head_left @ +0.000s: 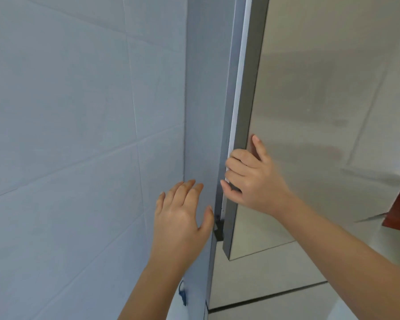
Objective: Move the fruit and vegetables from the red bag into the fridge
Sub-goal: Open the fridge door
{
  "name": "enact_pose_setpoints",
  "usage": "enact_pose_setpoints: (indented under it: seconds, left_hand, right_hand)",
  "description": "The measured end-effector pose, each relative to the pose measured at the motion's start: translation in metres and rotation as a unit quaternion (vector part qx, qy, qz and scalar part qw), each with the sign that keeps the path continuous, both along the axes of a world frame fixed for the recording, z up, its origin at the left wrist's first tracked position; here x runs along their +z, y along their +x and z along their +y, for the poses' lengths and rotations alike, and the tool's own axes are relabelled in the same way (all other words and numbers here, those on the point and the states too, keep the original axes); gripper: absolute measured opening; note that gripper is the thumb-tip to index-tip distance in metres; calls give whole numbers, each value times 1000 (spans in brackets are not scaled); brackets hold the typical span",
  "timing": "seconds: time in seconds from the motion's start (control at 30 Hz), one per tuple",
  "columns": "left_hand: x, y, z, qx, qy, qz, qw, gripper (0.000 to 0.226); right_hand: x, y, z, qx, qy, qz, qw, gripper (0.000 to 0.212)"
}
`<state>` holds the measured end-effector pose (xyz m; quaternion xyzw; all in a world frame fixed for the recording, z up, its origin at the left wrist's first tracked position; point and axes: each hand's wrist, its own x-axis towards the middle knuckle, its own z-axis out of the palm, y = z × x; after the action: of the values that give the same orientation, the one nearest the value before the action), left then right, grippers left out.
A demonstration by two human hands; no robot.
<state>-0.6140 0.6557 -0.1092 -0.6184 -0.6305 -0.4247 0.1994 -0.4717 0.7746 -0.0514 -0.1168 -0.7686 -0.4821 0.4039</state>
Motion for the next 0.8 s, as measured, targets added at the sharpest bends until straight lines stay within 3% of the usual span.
enact_pose_setpoints:
  seconds: [0.23, 0.8]
  left_hand:
    - [1, 36, -28, -11, -5, 6, 1000, 47]
    - [-11, 183, -118, 90, -9, -13, 996, 48]
  right_hand:
    - [-1, 33, -35, 26, 0, -6, 1000, 26]
    - [0, 161, -119, 162, -11, 11, 987, 24]
